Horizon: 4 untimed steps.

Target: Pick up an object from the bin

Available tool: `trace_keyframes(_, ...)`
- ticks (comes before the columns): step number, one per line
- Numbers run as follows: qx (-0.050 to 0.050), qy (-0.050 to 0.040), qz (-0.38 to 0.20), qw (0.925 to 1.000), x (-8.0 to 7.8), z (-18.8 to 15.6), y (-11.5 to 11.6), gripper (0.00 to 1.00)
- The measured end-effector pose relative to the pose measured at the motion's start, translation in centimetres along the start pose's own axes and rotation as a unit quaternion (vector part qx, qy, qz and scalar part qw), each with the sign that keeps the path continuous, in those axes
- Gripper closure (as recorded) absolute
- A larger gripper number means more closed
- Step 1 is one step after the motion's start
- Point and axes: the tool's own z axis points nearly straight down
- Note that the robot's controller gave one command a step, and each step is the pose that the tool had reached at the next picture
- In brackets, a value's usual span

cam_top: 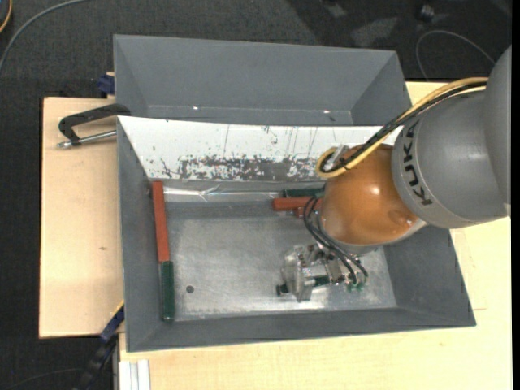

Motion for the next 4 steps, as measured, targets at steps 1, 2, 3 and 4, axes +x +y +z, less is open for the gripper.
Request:
trace_keyframes(1, 0.000, -0.0038, -0.204, 0.9789, -0.8, -3.5, 2.5, 1.00)
trace_keyframes(2, 0.000, -0.0021, -0.202, 0.9793, -0.7, -3.4, 2.4, 0.00)
trace_keyframes(3, 0.001, -0.0017, -0.401, 0.9160, -2.8, -0.6, -2.5, 0.00)
trace_keyframes(4, 0.000, 0.0003, -0.302, 0.9534, -0.8, 0.1, -1.6, 0.00)
